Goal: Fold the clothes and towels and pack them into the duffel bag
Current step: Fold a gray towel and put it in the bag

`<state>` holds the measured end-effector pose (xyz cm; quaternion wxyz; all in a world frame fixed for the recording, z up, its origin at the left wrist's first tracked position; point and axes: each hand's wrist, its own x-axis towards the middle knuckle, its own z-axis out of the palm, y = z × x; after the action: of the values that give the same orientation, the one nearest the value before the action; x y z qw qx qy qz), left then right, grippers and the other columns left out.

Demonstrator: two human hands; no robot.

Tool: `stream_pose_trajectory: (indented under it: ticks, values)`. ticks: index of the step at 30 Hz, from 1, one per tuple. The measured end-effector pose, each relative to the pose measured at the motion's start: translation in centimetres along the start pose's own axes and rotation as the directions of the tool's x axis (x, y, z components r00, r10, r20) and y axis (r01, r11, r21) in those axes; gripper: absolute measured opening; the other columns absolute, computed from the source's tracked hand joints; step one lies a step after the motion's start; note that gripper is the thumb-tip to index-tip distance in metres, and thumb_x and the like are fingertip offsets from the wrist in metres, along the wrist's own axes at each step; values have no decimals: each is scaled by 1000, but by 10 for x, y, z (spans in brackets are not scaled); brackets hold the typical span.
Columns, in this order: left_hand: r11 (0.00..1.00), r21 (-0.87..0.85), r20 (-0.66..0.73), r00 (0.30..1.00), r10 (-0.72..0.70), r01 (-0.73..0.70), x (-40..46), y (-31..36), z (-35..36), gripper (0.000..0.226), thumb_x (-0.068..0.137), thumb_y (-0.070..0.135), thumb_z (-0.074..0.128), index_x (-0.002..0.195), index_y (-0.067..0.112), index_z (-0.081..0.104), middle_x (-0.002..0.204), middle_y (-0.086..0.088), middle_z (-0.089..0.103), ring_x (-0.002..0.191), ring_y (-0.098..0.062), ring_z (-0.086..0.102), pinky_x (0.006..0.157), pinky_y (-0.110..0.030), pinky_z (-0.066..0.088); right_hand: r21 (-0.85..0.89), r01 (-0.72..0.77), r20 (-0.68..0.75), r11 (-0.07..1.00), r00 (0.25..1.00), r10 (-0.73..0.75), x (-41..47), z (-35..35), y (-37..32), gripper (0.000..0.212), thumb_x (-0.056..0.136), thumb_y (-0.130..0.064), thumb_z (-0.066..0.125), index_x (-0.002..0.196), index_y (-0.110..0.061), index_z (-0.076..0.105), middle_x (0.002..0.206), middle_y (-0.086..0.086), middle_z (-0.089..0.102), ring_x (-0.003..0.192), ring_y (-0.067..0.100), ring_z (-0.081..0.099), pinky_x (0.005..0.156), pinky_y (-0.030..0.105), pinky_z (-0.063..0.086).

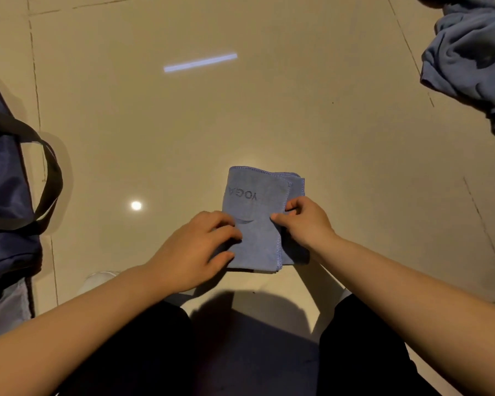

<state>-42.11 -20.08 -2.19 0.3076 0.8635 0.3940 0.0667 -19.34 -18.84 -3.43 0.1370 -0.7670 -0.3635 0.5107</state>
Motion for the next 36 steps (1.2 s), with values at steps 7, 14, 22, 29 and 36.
stream_pose_trajectory:
  ticks: [7,14,22,29,36]
  values:
    - [959,267,76,994,76,-94,8,-5,6,54,96,54,37,134,21,56,142,-13,49,130,-35,45,101,-49,42,226,4,5,974,1000,-5,3,-9,-3,26,82,-9,66,73,-18,43,75,5,49,72,21,49,68,37,43]
    - [896,381,278,952,124,-228,7,-9,19,68,100,59,12,136,21,56,143,-16,49,130,-35,48,92,-47,52,57,-1,-37,998,999,4,13,-30,13,39,85,-16,70,116,-18,46,87,4,59,80,20,59,78,39,50]
    - [922,343,241,965,100,-181,-1,-3,35,69,97,63,15,143,21,44,144,-21,44,129,-41,47,90,-52,52,18,164,-86,986,983,-162,11,-31,12,49,85,-10,69,126,-19,45,82,1,60,81,17,61,74,29,47]
    - [954,-75,194,934,300,-291,10,48,37,51,87,48,49,128,19,57,139,-12,51,108,-29,60,85,-33,54,-419,346,-104,839,900,-423,28,-59,-22,47,89,-10,61,133,-16,45,105,0,56,89,12,51,67,20,35]
    - [887,429,145,982,121,-173,26,4,19,60,81,50,47,132,20,56,137,-15,53,125,-33,52,95,-54,45,-519,318,221,793,947,-235,-34,-35,16,19,90,-34,60,101,-21,53,84,-5,57,79,18,54,64,29,39]
